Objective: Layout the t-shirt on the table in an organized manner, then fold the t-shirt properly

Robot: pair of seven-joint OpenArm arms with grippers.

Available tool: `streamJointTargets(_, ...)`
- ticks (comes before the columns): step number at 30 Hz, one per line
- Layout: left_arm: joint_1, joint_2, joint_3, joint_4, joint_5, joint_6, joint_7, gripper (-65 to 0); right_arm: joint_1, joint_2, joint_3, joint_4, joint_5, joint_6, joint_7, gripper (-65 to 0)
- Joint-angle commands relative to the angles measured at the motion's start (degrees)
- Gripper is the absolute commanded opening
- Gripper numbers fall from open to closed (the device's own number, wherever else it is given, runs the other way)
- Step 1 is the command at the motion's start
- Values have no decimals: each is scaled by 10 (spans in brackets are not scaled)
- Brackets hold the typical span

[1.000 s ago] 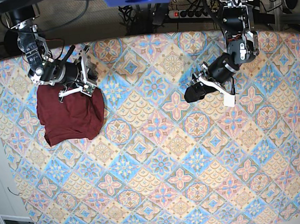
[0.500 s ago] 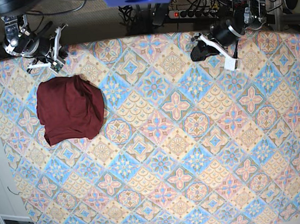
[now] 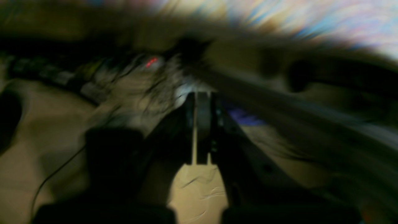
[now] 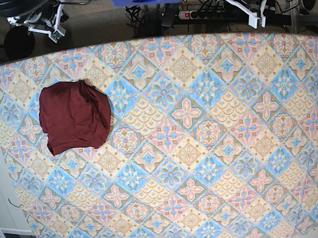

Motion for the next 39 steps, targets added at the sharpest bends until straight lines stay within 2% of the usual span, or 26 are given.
streamJointTargets(1,3,2,2,-13,18,-7,-25,-650,-6,8,4,-22,5,1,5,-650)
streamJointTargets(5,-31,6,69,-146,90,-7,-114,-650,32,8,4,-133,4,1,5,-650)
streamJointTargets(8,-63,6,103,-238,117,-7,-163,-650,84,8,4,-207,4,1,7,-650)
streamJointTargets(10,-83,6,126,-288,121,-7,-188,-650,111,7,3,-260,4,1,27,-650)
streamJointTargets(12,-102,7,145,-333,120,-7,-210,-650,124,7,-1,-312,4,1,62,-650)
streamJointTargets(14,-130,9,164,-390,120,-6,-237,-650,144,7,-34,-379,-3,1,110,-650)
streamJointTargets(19,-196,9,217,-510,120,-5,-303,-650,217,4,-101,-544,-97,1,220,-650)
streamJointTargets(20,-207,9,227,-532,120,-5,-312,-650,227,-5,-103,-584,-114,1,243,-650)
streamJointTargets(24,-250,26,252,-615,122,-4,-373,-650,288,-80,-102,-729,-162,1,354,-650)
streamJointTargets(26,-276,33,252,-659,122,-4,-381,-650,319,-83,-104,-791,-177,1,398,-650)
streamJointTargets(27,-291,34,252,-680,122,-5,-381,-650,333,-83,-104,-816,-182,-5,416,-650)
streamJointTargets(29,-315,49,252,-726,122,-6,-388,-650,352,-83,-105,-857,-186,-47,450,-650)
streamJointTargets(31,-331,59,253,-768,125,-6,-424,-650,361,-83,-105,-878,-186,-80,480,-650)
streamJointTargets(34,-360,62,285,-819,157,-5,-468,-650,382,-85,-104,-886,-185,-124,486,-650)
streamJointTargets(37,-382,75,321,-866,169,-4,-499,-650,391,-85,-102,-886,-183,-135,484,-650)
streamJointTargets(39,-389,79,333,-887,171,-4,-523,-650,392,-100,-102,-886,-183,-136,485,-650)
